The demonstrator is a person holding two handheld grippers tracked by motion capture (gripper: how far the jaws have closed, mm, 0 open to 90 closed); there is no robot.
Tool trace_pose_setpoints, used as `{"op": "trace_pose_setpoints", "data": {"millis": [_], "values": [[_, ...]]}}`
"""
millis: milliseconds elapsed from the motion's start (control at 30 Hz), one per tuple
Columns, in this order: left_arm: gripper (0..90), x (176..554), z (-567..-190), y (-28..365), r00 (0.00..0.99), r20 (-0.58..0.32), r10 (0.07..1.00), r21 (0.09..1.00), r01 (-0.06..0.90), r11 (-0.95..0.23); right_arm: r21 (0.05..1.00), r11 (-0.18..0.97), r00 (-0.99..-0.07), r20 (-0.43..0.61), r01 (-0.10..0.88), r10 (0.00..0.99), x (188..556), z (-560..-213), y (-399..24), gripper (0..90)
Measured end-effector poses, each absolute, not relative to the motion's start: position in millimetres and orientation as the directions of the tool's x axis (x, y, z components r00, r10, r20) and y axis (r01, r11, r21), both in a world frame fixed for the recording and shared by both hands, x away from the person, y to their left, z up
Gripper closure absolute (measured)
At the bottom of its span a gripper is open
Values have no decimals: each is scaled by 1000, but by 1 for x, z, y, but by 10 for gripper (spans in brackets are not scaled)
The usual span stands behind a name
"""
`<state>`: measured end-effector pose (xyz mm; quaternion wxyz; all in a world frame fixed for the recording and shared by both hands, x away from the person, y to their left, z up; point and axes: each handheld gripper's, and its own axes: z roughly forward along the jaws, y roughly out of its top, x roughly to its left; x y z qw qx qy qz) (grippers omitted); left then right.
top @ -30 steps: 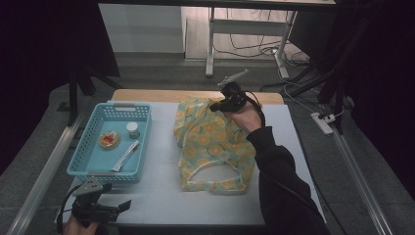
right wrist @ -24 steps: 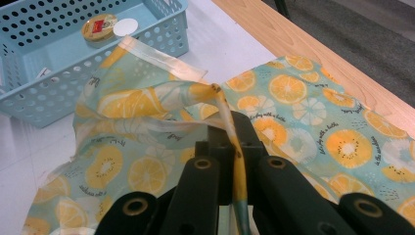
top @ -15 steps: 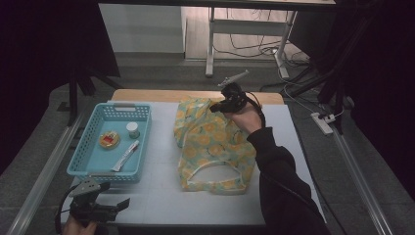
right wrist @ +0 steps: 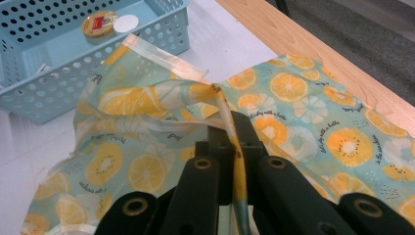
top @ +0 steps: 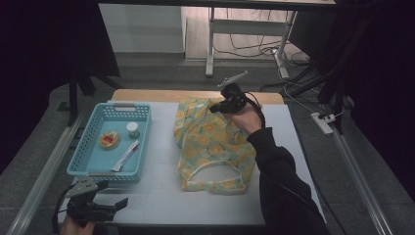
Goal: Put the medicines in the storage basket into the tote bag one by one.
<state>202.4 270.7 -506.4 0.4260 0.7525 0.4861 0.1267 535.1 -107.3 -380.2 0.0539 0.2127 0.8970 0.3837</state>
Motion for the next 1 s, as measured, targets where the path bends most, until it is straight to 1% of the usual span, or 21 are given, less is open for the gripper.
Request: {"op": "trace_pose_setpoints", "data": {"millis": [233, 333, 433, 700, 933, 1000], "values": [[0, 205, -502, 274, 518, -218, 827, 780, 602, -172, 709, 619, -906, 65, 338, 419, 535, -382, -107, 893], [0, 205, -499, 276, 523, -195, 830, 799, 576, -175, 708, 621, -907, 64, 336, 417, 535, -382, -107, 893], [0, 206, -497, 278, 533, -197, 823, 814, 557, -166, 707, 623, -907, 64, 336, 417, 535, -382, -107, 893], [0, 212, -493, 282, 507, -245, 826, 794, 594, -129, 705, 625, -907, 64, 336, 416, 535, -383, -107, 893], [3, 218, -488, 285, 508, -252, 824, 806, 582, -112, 705, 623, -906, 66, 339, 419, 535, -383, -109, 893], [6, 220, -486, 287, 522, -249, 816, 810, 574, -120, 705, 622, -905, 67, 340, 420, 536, -384, -110, 893]]}}
